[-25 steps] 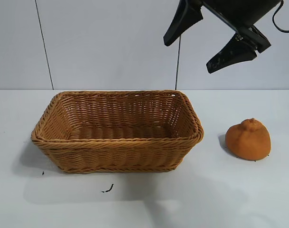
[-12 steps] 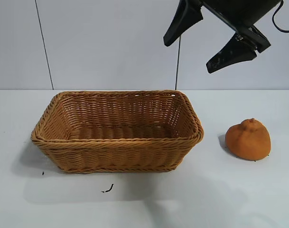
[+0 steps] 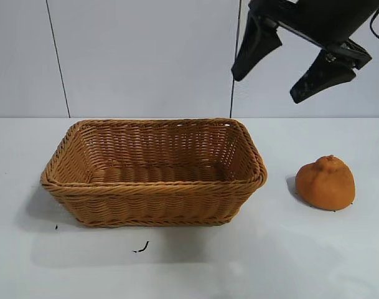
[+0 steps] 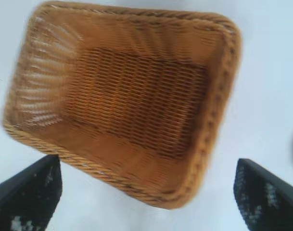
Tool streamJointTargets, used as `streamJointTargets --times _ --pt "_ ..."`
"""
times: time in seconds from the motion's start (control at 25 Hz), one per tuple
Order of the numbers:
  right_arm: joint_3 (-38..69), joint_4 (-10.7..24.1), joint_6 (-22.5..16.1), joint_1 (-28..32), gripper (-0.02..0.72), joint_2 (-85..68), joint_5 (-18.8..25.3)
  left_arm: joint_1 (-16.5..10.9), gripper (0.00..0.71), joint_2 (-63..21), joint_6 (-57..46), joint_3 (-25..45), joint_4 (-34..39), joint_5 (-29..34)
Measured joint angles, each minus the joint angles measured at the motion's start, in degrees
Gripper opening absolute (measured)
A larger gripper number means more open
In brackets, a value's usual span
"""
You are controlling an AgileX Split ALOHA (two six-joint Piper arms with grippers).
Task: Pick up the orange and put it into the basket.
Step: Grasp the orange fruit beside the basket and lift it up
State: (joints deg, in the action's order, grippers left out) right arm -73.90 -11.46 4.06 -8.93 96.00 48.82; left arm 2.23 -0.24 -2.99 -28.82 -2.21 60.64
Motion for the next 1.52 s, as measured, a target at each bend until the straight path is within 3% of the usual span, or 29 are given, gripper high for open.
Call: streamJointTargets --times 0.32,0.76,1.28,1.52 --pt "0.0 1.1 -0.8 8.1 0.696 0.4 0.0 0.0 0.677 0.0 0.0 0.0 0.0 0.0" --pt "0.0 -1.3 -0.3 6.8 0.696 5.7 -0.5 0.0 0.677 0.0 0.0 0.0 0.0 0.0" --pt "0.0 -1.5 0.1 6.8 0.696 20.6 -8.8 0.0 0.677 0.0 0.0 0.0 0.0 0.0" --pt "-0.1 -1.5 0.1 6.8 0.696 22.2 -8.9 0.0 0.677 0.0 0.0 0.0 0.0 0.0"
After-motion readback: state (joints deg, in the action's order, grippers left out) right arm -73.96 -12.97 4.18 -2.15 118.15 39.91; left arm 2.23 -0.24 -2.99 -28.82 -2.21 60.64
